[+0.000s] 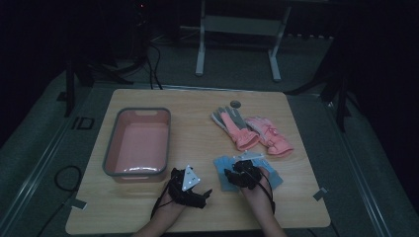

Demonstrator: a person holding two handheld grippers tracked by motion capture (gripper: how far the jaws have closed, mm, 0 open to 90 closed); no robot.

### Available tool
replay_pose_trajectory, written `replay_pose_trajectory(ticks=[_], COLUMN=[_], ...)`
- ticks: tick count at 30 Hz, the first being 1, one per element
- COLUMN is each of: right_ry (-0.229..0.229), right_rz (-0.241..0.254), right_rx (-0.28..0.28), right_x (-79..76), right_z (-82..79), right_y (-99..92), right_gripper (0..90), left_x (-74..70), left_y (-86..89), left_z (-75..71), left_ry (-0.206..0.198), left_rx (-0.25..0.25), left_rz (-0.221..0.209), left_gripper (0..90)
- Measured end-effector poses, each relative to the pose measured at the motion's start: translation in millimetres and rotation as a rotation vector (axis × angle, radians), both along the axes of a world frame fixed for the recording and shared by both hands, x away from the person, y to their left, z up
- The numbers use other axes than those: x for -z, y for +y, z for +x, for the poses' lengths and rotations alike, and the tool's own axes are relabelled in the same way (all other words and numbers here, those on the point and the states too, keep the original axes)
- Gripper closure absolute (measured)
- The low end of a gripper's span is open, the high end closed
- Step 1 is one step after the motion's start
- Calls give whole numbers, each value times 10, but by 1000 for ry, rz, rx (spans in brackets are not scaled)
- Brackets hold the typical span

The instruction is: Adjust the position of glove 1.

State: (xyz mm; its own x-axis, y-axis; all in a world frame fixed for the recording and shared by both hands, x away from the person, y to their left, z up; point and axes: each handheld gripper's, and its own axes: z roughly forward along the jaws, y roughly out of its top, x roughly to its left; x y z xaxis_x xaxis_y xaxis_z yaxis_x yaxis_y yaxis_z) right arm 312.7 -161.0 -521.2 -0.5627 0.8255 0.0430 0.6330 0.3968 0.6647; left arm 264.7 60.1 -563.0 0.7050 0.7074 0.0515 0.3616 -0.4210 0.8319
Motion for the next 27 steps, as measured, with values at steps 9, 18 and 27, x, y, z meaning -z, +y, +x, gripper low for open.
replay_pose_trajectory(ticks=[9,18,27], right_ry=[-22,-22,-1], right_rz=[-34,-60,-81], right_rx=[-121,-184,-288], right_x=[-119,-235,-279], right_z=[147,307,390], right_y=[-254,-791,-1309], right_gripper=[577,582,600], left_x=[-2,-2,-2], left_y=[8,8,9], left_z=[4,3,3], left_ry=[2,2,2], left_rx=[5,6,3], left_rz=[-1,-2,-4], left_gripper=[9,9,9])
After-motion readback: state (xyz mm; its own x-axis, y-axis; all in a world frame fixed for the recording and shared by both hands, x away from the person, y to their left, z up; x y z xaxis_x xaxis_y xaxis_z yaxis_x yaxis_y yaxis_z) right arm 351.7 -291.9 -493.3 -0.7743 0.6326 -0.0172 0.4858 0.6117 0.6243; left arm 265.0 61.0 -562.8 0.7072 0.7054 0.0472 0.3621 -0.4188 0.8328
